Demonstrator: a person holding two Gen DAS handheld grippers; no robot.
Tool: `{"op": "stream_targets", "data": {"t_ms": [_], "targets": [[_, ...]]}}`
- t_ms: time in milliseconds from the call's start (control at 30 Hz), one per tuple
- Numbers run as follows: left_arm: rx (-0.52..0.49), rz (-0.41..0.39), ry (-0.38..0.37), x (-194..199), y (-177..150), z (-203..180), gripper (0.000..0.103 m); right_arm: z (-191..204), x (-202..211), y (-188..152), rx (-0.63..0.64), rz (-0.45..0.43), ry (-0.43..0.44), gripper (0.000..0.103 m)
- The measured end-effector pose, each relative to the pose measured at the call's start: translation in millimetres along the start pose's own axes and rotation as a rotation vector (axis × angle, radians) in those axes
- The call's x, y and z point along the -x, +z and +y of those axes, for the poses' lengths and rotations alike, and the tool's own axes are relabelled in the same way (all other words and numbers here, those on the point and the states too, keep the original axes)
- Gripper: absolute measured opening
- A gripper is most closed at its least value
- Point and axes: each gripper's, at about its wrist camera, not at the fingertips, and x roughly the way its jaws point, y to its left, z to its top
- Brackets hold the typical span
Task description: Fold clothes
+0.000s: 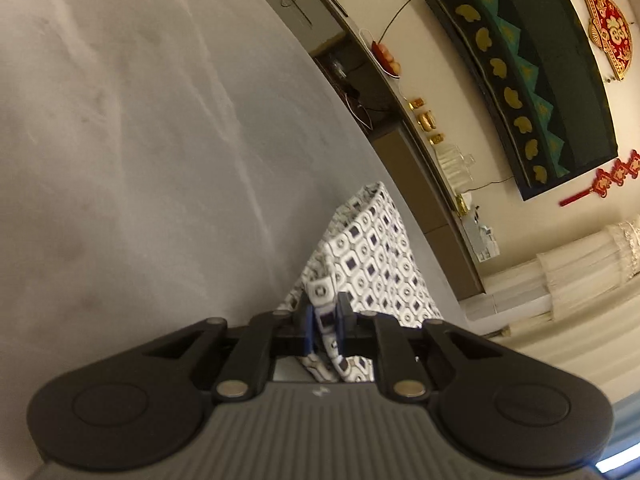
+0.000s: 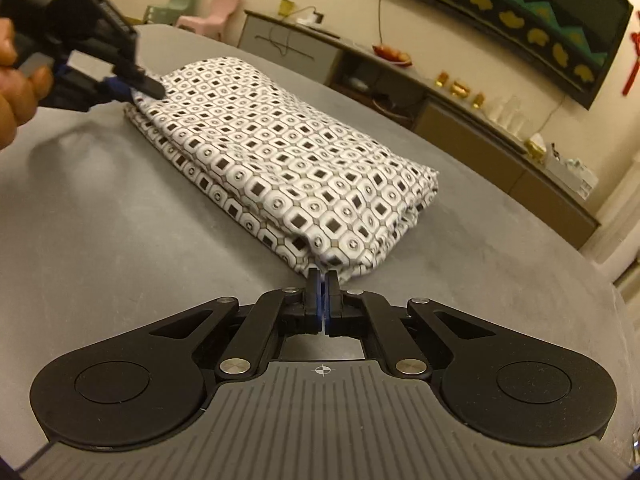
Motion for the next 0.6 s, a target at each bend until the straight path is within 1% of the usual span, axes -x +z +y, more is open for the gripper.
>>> {"op": "stream_targets", "data": {"t_ms": [67,100,167,233,300,367,433,467,500,567,600], "targets": [[-0.015,0.009,0.001,2.3,0.2,-2.5,0.013,-2.0,0.1,1.8,-0.008,0.013,0.011,0.000],[-0.043,0.017,0.003,4.6,-0.5,-6.2,0.015,-3.6,1.5,2.2,-0.018,0.023,0.017,0.000],[-0.139,0.033,0.019,14.3,-3.6,-16.1,0.015,-11.5,9.0,6.0,-0.054,0.039,0.028,0.000],[-0.229,-0.015,0.065,31.3,-6.3,-26.1,0.015,-28.7,28.8,15.1,-0.112,0.003,0.027,0.000],[-0.307,-0.091,0.085,43.6,-8.0,-45.0,0.015,-47.9,47.8,30.5,-0.204,-0.067,0.058,0.001],[-0.388,-0.055,0.030,34.1,-14.0,-72.2,0.015,-58.5,51.4,49.1,-0.261,-0.112,0.106,0.005],[-0.491,0.035,-0.029,11.0,-29.6,-99.8,0.015,-59.7,28.5,70.8,-0.243,-0.092,0.155,0.006],[-0.555,0.074,-0.043,-3.3,-41.3,-112.7,0.015,-59.8,12.5,81.3,-0.231,-0.071,0.177,0.007],[-0.615,0.120,-0.045,-19.3,-52.2,-122.2,0.016,-59.8,-8.3,89.4,-0.220,-0.037,0.191,0.008],[-0.711,0.212,0.015,-48.2,-71.0,-124.5,0.017,-62.9,-51.9,100.3,-0.206,0.034,0.201,0.009],[-0.742,0.221,0.047,-59.6,-75.6,-123.4,0.004,-67.9,-70.0,100.5,-0.216,0.067,0.212,0.009]]}}
